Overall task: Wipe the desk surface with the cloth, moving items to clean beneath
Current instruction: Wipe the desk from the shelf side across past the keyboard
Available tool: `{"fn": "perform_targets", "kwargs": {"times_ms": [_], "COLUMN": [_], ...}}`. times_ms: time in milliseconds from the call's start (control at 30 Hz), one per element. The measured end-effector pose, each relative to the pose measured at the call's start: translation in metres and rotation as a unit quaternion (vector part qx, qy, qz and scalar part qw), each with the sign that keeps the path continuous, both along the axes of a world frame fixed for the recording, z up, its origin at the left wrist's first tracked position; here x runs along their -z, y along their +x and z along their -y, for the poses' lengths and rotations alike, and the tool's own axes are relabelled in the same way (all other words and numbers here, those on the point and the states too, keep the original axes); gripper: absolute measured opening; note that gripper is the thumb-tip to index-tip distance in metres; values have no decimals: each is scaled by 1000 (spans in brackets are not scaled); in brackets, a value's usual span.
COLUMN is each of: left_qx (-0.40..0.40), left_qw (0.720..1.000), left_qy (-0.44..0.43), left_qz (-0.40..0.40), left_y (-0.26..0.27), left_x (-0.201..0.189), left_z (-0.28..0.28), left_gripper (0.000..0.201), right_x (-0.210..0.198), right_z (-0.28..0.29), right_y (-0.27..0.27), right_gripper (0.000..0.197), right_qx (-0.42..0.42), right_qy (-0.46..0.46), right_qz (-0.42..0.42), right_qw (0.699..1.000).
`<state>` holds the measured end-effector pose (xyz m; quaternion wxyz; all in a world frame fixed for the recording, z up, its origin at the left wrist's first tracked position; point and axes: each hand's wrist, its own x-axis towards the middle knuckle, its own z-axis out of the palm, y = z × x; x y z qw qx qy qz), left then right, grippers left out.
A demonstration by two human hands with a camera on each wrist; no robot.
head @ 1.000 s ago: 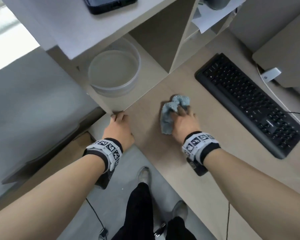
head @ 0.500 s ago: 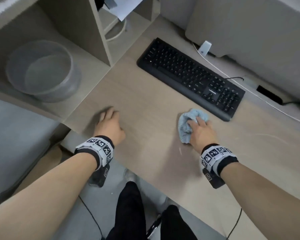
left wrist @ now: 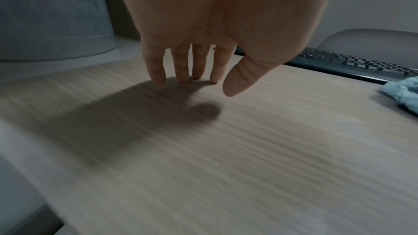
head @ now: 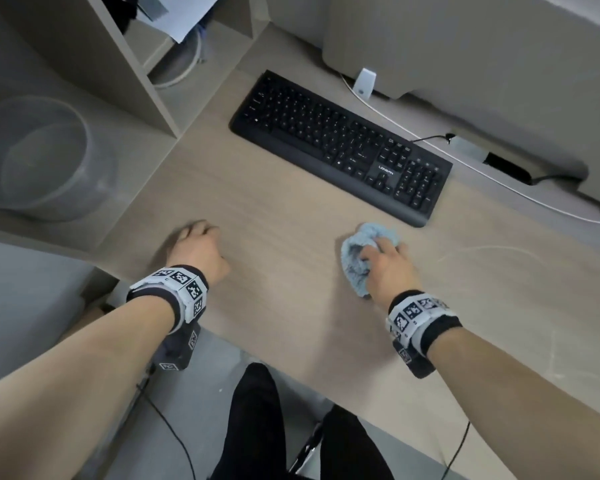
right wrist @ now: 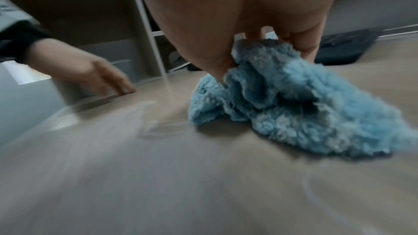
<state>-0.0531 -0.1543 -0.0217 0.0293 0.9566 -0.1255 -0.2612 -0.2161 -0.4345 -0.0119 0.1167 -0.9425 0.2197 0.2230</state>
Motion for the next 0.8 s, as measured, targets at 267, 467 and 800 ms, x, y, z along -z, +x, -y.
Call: {"fn": "perform_targets", "kwargs": {"times_ms": [267, 467, 800], "left_qx": [27, 46, 69], "left_qw": [999, 999, 997], "left_qy": [18, 13, -19], "left_qz": [10, -1, -12], "left_y": [0, 6, 13], "left_x": [2, -1, 5], "left_z": [-1, -8, -20], "left_gripper": [70, 72, 68], "right_x": [13, 0, 2], "right_z": [-54, -9, -46], "right_y": [54, 37, 122], "right_gripper": [55, 47, 66], "right_qx": [-128, -53, -80], "right_qy": [21, -3, -21], "right_qz": [-26, -11, -13], "right_qw": [991, 999, 996]}}
